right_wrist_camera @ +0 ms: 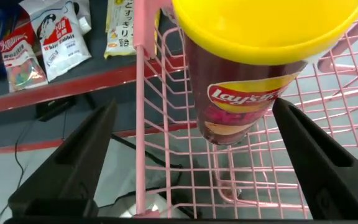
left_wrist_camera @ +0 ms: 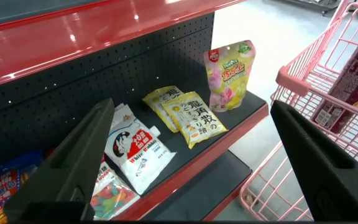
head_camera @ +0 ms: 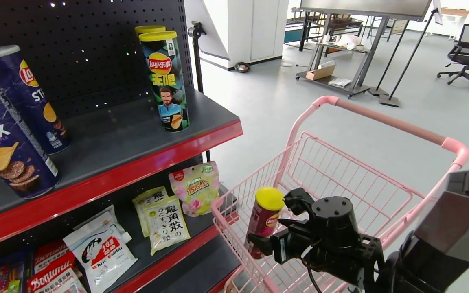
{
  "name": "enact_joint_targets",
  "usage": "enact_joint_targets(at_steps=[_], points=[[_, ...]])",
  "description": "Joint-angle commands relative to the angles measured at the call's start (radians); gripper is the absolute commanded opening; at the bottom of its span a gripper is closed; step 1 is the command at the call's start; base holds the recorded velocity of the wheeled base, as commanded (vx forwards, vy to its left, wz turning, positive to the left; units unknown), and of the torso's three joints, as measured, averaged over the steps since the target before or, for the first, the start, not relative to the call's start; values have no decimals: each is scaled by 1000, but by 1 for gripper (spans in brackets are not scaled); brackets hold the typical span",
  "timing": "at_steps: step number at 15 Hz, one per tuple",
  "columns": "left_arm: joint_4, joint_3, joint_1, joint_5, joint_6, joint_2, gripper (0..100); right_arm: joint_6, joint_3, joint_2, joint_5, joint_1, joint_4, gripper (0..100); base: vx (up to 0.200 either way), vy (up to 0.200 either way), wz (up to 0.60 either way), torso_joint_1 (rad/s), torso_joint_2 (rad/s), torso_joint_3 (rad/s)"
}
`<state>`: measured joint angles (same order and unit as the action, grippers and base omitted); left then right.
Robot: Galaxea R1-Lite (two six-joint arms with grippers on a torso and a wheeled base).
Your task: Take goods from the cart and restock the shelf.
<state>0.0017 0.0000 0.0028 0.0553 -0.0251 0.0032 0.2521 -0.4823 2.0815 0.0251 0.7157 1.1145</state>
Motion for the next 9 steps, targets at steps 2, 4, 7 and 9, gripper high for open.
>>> enact_joint_targets(at_steps=[2, 4, 7, 9], points=[[0, 0, 0, 0, -1, 1, 100, -2, -28, 40, -1, -13, 7, 100, 0, 0, 0, 0, 0, 0], [0, 0, 0, 0, -1, 1, 100, -2, -38, 61, 1, -25, 8, 100, 0, 0, 0, 0, 0, 0], [0, 0, 0, 1, -1, 1, 100, -4, -39, 63, 3, -30, 8, 100, 0, 0, 0, 0, 0, 0], [0, 0, 2, 0, -1, 1, 100, -13, -42, 77, 16, -55, 8, 100, 0, 0, 0, 0, 0, 0]])
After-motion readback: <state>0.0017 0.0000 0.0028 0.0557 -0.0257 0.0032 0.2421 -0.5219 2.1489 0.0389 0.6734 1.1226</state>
